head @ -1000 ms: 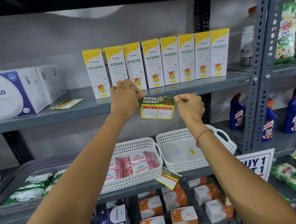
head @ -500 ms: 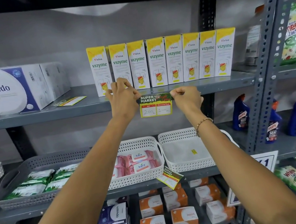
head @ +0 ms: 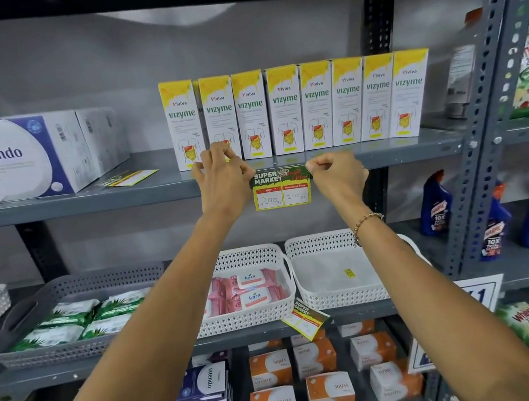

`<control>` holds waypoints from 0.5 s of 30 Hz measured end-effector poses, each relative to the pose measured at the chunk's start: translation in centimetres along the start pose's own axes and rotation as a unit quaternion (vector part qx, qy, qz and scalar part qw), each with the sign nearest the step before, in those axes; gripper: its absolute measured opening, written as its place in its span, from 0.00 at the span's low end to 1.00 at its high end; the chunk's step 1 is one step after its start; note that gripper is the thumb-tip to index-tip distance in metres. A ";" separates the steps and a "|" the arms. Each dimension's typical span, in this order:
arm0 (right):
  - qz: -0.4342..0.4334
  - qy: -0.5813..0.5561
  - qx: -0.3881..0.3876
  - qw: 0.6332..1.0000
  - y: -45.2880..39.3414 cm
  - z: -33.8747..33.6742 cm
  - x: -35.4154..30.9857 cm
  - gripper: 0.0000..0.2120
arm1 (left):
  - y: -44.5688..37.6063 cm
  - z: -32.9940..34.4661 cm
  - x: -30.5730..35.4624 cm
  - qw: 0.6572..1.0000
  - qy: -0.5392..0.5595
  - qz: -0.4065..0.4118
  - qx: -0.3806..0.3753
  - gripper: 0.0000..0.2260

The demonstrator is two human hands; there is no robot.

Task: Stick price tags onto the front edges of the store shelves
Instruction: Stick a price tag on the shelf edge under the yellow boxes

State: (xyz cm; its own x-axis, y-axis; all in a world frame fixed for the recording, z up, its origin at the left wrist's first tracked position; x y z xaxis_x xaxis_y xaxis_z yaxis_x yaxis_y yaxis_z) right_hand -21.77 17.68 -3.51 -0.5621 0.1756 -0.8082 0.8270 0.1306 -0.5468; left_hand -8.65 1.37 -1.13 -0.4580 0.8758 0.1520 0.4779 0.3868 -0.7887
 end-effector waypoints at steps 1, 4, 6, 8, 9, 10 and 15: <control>-0.003 0.001 0.000 1.000 0.0 0.0 0.0 0.06 | 0.0 0.1 0.0 1.000 -0.006 0.001 0.002 0.07; -0.005 0.002 -0.002 1.000 -0.1 0.1 0.1 0.07 | 0.0 0.1 0.1 1.000 -0.017 0.004 0.011 0.08; -0.005 0.002 -0.003 1.000 -0.1 0.1 0.2 0.07 | 0.0 0.2 0.2 1.000 -0.022 0.008 0.016 0.08; -0.007 0.003 -0.002 1.000 -0.2 0.1 0.2 0.06 | 0.0 0.2 0.3 0.999 -0.024 0.010 0.020 0.08; -0.007 0.004 0.000 1.000 -0.3 0.1 0.2 0.05 | 0.0 0.2 0.4 0.999 -0.024 0.011 0.022 0.08; -0.008 0.007 0.001 1.000 -0.3 0.1 0.3 0.05 | 0.0 0.1 0.4 0.999 -0.025 0.012 0.024 0.08; -0.024 0.022 0.008 0.999 -0.4 0.3 0.2 0.07 | 0.0 -0.1 0.7 0.998 -0.046 0.027 0.040 0.09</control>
State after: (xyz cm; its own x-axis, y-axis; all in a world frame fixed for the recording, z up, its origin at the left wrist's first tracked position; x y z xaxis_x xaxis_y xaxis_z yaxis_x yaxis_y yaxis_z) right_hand -22.24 17.37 -3.55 -0.6006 0.2114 -0.7711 0.7991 0.1252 -0.5880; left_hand -8.90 1.98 -1.01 -0.5020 0.8630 0.0565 0.4433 0.3129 -0.8400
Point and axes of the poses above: each hand's wrist, its own y-axis away from the middle knuckle, its own z-axis out of the palm, x = y × z, the point moved 7 cm from there along -y, towards the middle knuckle, and after that the axes turned 7 degrees about -y, right-handed, at the moved point
